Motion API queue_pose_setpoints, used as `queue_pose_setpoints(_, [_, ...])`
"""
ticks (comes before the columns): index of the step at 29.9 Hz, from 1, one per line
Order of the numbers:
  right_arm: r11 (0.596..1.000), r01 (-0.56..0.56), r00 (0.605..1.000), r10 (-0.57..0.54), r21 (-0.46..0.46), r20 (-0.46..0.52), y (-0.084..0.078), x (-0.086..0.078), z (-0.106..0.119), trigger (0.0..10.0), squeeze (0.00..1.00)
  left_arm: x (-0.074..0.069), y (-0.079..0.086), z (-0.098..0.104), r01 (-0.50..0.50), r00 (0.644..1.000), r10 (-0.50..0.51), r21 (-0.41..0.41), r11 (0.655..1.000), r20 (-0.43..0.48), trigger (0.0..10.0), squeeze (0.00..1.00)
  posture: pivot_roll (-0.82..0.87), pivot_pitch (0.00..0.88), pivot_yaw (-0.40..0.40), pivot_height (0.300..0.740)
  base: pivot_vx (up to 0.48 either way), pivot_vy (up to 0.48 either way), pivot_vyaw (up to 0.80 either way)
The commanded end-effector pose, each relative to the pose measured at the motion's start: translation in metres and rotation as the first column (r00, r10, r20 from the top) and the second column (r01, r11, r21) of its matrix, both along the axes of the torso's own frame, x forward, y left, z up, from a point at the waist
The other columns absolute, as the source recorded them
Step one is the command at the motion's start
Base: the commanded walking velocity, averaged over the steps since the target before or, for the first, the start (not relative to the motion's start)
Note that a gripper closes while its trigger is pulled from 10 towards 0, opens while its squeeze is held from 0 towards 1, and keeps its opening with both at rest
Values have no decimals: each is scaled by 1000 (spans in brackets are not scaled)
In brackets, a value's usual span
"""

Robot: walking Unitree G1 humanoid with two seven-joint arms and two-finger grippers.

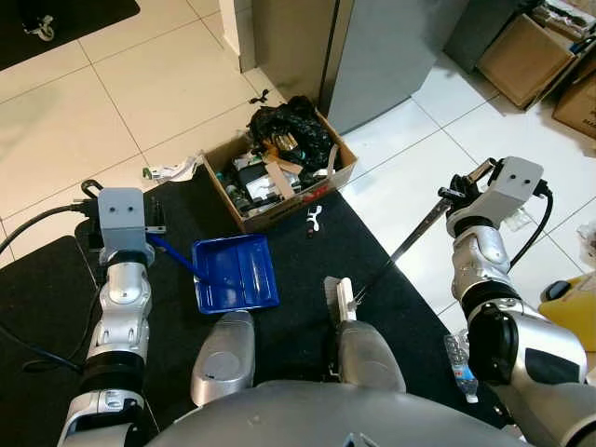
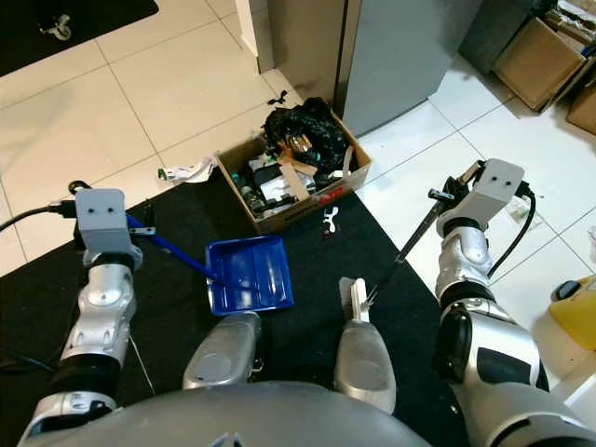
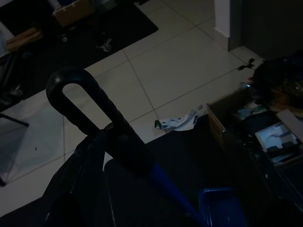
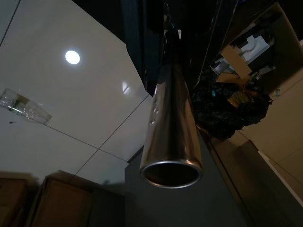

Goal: Sweep floor

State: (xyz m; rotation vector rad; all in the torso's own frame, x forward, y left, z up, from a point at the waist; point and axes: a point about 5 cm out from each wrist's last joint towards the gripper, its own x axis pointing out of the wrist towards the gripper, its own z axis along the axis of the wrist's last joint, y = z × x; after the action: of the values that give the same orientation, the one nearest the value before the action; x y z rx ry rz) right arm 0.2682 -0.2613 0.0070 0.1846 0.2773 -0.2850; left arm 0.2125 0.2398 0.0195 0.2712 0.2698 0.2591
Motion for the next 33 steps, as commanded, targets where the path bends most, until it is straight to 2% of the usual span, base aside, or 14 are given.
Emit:
queue_pose_setpoints(1, [1000,-14,996,13,-13,-83,0,-11,-13,10000,0,-1,9,2,-20,1000,20,20,1000,4,10000,0,166,0,-20,740,0,0,0])
queue_pose_setpoints(17, [1000,-15,996,14,-13,-83,0,-12,-13,10000,0,9,23,15,-49,998,47,54,997,51,10000,0,166,0,-14,740,0,0,0])
queue_pose_setpoints(30, [1000,-13,996,11,-13,-83,0,-12,-13,10000,0,9,21,10,-66,997,64,49,997,42,10000,0,163,0,-17,740,0,0,0])
queue_pose_setpoints(33, [1000,-13,996,11,-12,-85,0,-13,-13,10000,0,11,25,12,-91,995,88,51,995,48,10000,0,163,0,-19,740,0,0,0])
